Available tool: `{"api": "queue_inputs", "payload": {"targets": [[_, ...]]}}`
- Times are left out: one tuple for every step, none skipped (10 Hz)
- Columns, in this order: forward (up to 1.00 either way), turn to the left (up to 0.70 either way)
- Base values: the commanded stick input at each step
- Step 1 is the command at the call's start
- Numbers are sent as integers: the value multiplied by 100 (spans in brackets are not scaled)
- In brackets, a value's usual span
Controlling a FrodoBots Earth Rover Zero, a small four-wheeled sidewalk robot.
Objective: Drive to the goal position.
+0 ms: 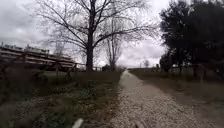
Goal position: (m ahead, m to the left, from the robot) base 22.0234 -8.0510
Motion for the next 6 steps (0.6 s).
{"api": "queue_inputs", "payload": {"targets": [[45, 0], [45, 0], [45, 0], [45, 0], [45, 0], [45, 0]]}}
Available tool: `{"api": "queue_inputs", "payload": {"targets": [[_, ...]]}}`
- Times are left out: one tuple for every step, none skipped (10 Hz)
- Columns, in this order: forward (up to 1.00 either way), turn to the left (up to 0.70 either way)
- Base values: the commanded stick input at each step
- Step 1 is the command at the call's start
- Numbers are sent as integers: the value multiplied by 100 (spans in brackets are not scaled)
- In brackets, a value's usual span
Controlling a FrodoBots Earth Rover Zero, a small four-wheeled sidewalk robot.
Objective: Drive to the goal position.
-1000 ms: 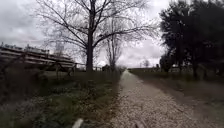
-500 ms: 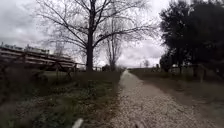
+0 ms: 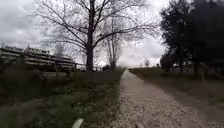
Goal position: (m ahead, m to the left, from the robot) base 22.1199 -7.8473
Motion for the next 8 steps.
{"api": "queue_inputs", "payload": {"targets": [[45, -2], [45, -19], [45, -45], [45, -45], [45, -45], [45, -35], [45, -1], [45, 0]]}}
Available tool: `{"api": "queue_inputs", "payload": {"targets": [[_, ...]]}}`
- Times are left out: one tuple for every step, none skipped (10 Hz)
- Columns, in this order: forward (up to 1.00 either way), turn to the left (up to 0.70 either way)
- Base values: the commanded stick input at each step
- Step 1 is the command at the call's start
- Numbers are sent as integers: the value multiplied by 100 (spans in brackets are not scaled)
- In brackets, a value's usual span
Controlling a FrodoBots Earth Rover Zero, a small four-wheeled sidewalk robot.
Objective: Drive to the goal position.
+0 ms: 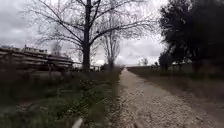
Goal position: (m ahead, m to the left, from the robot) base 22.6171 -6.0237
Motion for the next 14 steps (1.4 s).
{"api": "queue_inputs", "payload": {"targets": [[45, 0], [45, -27], [45, -45], [45, -17], [45, 0], [45, 0], [45, 0], [45, 0], [45, 0], [45, 0], [45, 0], [45, 0], [45, 0], [45, 0]]}}
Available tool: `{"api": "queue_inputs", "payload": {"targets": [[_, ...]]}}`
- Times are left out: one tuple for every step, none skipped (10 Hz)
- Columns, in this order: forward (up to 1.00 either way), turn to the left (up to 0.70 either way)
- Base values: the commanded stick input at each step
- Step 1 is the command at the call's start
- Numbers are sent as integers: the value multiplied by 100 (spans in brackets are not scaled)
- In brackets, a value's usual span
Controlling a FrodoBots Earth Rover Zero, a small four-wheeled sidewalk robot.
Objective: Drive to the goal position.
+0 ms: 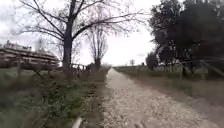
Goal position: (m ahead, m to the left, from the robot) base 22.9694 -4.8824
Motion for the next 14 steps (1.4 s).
{"api": "queue_inputs", "payload": {"targets": [[45, 0], [45, 0], [45, 0], [45, 0], [45, 0], [45, 0], [45, -10], [45, -30], [45, -32], [45, 0], [45, 0], [45, 0], [45, 0], [45, -5]]}}
